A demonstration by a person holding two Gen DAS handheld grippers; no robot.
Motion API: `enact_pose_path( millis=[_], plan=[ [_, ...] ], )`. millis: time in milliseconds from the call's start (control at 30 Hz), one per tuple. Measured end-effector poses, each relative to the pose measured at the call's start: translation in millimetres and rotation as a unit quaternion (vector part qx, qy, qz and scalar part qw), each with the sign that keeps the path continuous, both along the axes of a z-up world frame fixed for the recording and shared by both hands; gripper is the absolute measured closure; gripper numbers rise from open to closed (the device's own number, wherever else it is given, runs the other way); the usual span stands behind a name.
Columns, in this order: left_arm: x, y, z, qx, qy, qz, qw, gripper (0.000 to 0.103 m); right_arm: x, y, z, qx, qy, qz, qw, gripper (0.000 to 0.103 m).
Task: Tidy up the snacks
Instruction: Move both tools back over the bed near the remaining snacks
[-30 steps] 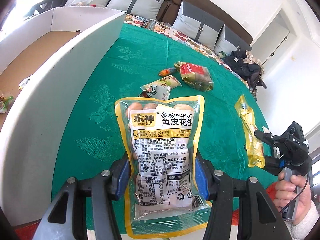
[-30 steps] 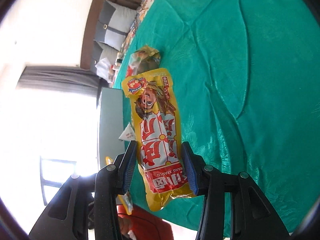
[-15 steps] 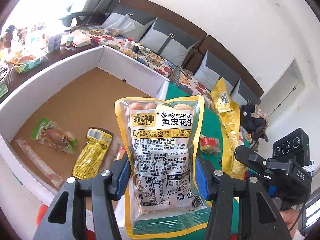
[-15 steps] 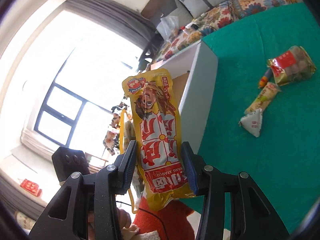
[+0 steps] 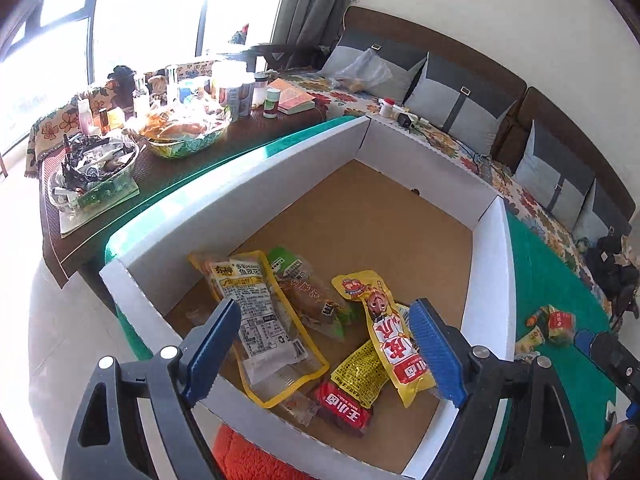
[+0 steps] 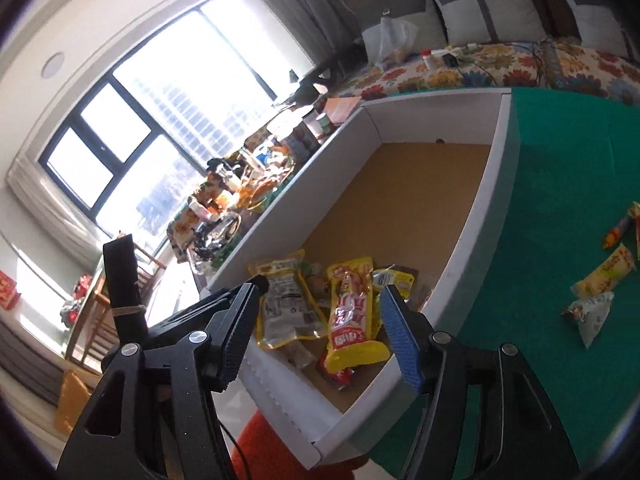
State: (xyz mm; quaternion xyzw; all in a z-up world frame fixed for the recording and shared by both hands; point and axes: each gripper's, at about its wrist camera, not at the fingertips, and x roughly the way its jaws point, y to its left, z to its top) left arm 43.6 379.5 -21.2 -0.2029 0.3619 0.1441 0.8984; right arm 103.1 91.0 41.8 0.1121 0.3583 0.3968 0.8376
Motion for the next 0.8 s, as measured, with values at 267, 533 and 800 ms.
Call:
enact_pose_path(
  millis=[267,533,800],
  plan=[
    [1,-119,38,0.007,-0.053,-0.154,0.9867,0.009,7,-160,-107,-0.245,-0.060,-0.167,0.953,0.025],
    [28,-278,-37,-0.036,0.048,-0.324,0.9442,0.001,-5,-278,-141,-0.270,-0.025,-0.277,0.922,0.025],
    [51,-340,-93,0.091,0.099,-0.349,0.9274,0.001,10,-280,-154,-0.273,-0.013,-0.266,0.924,0.025]
  ],
)
